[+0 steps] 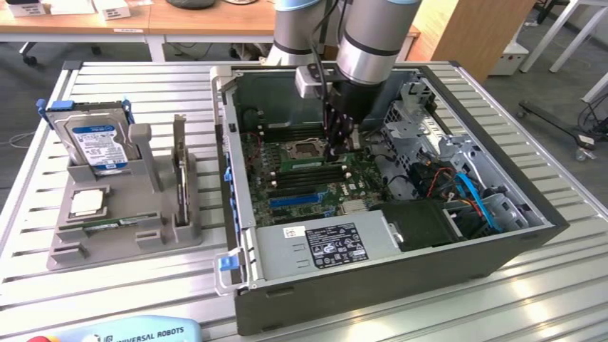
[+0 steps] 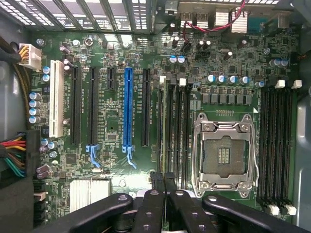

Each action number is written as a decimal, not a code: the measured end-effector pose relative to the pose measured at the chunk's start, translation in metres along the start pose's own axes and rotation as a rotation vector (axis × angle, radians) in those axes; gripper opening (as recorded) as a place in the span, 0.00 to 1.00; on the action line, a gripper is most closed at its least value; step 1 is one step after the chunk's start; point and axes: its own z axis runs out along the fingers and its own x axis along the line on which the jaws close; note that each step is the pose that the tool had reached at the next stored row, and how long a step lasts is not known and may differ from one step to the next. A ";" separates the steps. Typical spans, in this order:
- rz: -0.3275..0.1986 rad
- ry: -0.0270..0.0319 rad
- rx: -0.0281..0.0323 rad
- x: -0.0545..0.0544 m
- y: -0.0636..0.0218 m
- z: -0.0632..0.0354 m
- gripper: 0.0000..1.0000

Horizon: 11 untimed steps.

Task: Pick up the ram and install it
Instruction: 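Insert the ram into the slot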

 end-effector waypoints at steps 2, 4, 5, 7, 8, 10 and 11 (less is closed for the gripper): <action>0.000 0.0000 0.0000 0.001 -0.0001 0.0000 0.11; 0.000 0.0000 0.0000 0.002 0.0000 -0.0001 0.11; 0.000 0.0000 0.0000 0.003 0.0000 -0.0001 0.11; 0.000 0.0001 0.0000 0.003 -0.0001 -0.0001 0.11; 0.000 0.0000 0.0000 0.003 0.0000 -0.0001 0.11; 0.000 0.0000 0.0000 0.003 0.0000 -0.0001 0.11; 0.000 0.0000 0.0000 0.003 0.0000 -0.0001 0.11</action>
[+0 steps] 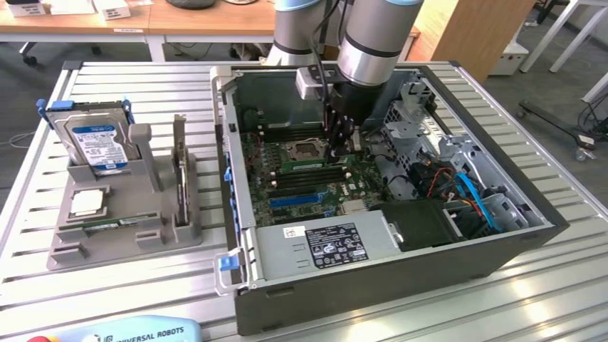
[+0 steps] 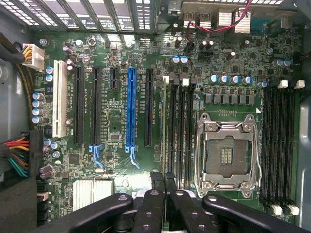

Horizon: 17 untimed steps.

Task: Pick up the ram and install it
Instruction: 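Insert the ram into the slot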

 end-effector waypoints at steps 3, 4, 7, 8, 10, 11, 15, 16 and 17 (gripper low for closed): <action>0.000 0.0001 -0.0001 0.000 0.0000 0.0001 0.11; 0.000 0.0001 -0.0001 0.000 0.0000 0.0001 0.11; 0.000 -0.0001 0.0000 0.000 0.0000 0.0006 0.11; 0.000 -0.0003 0.0001 0.000 -0.0001 0.0011 0.11; 0.001 -0.0001 0.0000 0.000 -0.0001 0.0029 0.11; 0.001 -0.0001 0.0000 0.000 -0.0001 0.0029 0.11; 0.001 -0.0005 0.0002 0.000 -0.0003 0.0031 0.11; 0.001 -0.0003 0.0001 -0.001 -0.0002 0.0031 0.11; 0.001 -0.0001 0.0000 -0.001 -0.0002 0.0030 0.11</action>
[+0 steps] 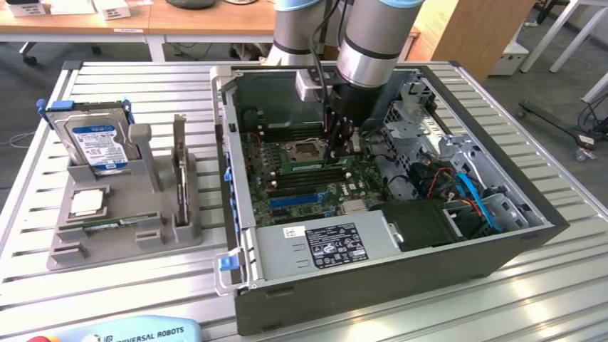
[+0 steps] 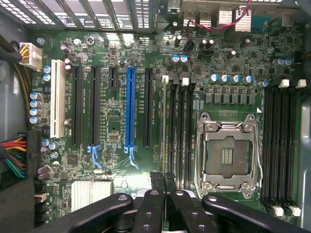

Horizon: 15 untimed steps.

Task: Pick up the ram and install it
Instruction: 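Insert the ram into the slot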

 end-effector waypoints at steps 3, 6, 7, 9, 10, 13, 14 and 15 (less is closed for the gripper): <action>0.000 0.0000 0.0000 0.000 0.0001 0.0000 0.11; 0.000 0.0002 0.0000 0.000 0.0000 0.0003 0.11; 0.000 0.0001 0.0000 0.000 0.0000 0.0006 0.11; 0.000 0.0001 0.0000 0.000 0.0000 0.0011 0.11; 0.000 0.0002 -0.0001 0.000 0.0000 0.0012 0.11; 0.000 0.0000 0.0000 0.000 0.0000 0.0014 0.11; 0.000 0.0000 0.0001 0.000 0.0000 0.0016 0.11; 0.000 -0.0001 0.0001 0.000 -0.0001 0.0019 0.11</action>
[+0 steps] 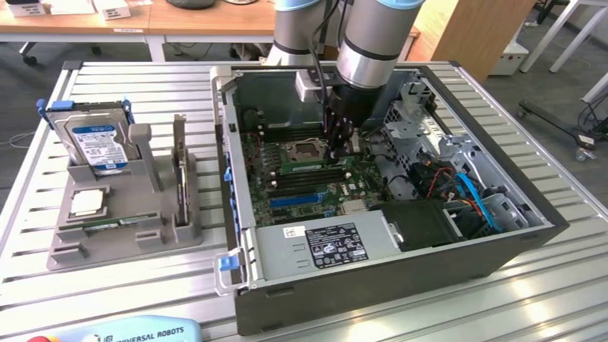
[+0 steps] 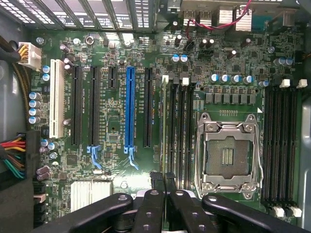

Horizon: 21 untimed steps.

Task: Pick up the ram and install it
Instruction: 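Insert the ram into the slot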

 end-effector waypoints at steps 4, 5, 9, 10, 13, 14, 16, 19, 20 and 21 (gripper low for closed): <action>0.000 0.0001 0.0000 0.000 0.0000 0.0010 0.11; 0.000 0.0000 0.0000 0.000 0.0000 0.0014 0.11; 0.000 0.0001 -0.0001 0.000 -0.0001 0.0033 0.11; 0.000 0.0002 -0.0001 0.000 -0.0002 0.0037 0.11; 0.000 0.0002 0.0000 0.000 -0.0002 0.0050 0.11; 0.000 0.0002 -0.0001 0.000 -0.0002 0.0055 0.11; 0.000 0.0002 -0.0001 0.000 -0.0003 0.0064 0.11; 0.000 0.0003 -0.0001 0.000 -0.0003 0.0079 0.11; 0.000 0.0005 -0.0002 0.000 -0.0003 0.0080 0.11; 0.001 0.0004 -0.0001 0.000 -0.0003 0.0082 0.11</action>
